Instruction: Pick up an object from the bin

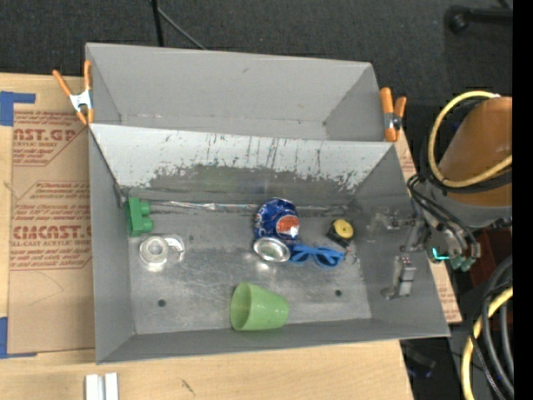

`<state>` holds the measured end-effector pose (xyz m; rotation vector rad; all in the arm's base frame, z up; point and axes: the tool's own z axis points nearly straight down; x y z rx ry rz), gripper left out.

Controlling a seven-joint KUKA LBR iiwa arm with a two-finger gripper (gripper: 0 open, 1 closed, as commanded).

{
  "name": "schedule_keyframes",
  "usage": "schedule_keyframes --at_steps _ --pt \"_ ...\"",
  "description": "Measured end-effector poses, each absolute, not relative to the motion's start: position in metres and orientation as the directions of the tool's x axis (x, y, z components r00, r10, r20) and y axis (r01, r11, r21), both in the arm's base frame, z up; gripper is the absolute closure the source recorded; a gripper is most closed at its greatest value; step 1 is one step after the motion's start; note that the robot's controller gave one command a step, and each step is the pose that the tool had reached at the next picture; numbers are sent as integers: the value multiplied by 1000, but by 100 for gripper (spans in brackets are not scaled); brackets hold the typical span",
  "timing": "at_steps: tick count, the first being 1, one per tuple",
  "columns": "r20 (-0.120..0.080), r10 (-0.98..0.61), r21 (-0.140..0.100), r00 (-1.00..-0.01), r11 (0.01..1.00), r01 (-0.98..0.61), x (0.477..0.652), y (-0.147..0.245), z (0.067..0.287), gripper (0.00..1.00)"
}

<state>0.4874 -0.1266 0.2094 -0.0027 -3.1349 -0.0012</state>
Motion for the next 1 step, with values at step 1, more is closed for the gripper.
schedule_keyframes --at_steps 1 --pt "-1 338 2 -941 941 338 550 -97 68 0"
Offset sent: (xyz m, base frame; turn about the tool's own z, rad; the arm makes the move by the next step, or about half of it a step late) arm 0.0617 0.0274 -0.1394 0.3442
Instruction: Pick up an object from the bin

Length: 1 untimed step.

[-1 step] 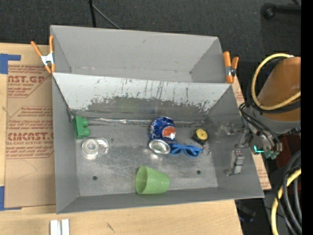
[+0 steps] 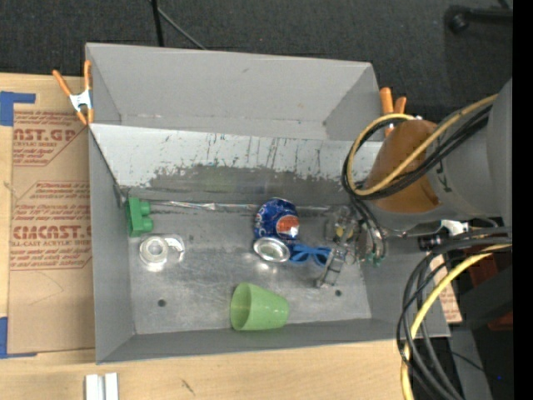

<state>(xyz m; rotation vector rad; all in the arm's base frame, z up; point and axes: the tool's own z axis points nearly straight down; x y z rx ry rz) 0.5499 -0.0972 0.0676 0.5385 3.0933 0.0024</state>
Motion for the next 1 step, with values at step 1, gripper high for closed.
schedule_keyframes --at_steps 1 --pt "-3 278 1 -961 961 278 551 -70 101 0"
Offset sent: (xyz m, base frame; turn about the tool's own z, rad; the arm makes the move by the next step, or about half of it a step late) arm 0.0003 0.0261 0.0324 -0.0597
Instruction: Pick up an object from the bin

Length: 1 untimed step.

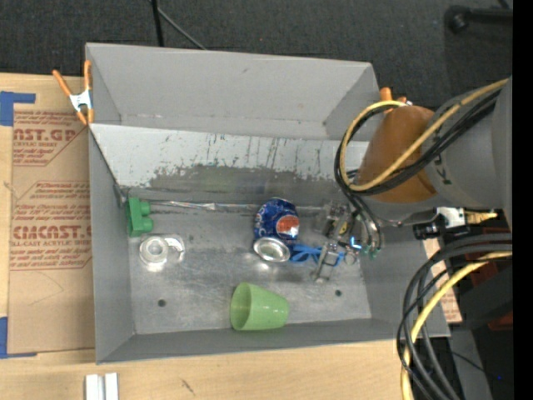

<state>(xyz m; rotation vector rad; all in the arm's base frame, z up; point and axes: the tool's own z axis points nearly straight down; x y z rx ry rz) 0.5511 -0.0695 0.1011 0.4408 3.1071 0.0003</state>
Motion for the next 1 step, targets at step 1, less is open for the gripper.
schedule_keyframes --at_steps 1 --pt "-1 342 1 -940 940 342 554 -69 109 0"
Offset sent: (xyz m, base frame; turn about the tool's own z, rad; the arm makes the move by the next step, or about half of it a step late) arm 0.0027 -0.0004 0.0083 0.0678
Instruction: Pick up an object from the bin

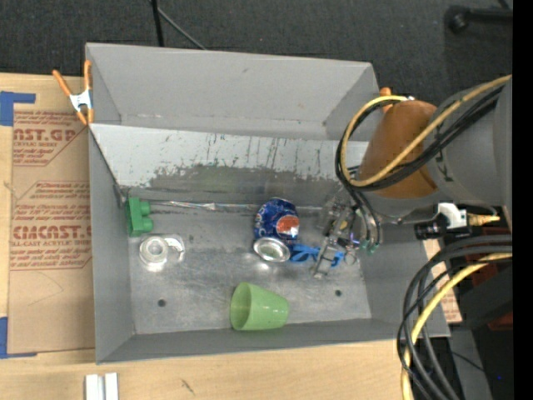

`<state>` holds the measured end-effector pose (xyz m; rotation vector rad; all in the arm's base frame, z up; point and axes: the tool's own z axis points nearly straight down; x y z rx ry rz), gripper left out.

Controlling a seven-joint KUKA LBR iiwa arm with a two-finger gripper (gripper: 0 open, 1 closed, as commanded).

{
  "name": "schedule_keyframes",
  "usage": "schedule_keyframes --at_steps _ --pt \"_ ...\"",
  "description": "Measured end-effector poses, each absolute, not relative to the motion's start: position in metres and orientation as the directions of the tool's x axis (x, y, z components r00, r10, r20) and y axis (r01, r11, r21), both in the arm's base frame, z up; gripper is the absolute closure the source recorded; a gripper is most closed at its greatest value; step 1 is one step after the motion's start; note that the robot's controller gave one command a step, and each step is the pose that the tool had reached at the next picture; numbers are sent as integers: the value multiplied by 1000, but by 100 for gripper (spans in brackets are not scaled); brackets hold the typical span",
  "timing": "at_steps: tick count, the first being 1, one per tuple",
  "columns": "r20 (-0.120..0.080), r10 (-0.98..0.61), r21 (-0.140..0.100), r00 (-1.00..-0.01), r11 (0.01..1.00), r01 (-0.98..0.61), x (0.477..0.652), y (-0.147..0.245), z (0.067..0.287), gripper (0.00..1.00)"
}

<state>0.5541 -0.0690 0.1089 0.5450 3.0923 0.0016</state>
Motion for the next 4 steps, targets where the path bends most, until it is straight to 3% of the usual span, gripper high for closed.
schedule_keyframes --at_steps 1,2,3,4 --pt "3 443 0 -896 896 443 553 -73 68 0" --pt "2 470 1 -883 883 470 547 -53 69 0" --pt "-2 471 1 -882 882 471 548 -54 70 100" --pt "-6 469 4 -883 883 469 550 -54 140 100"
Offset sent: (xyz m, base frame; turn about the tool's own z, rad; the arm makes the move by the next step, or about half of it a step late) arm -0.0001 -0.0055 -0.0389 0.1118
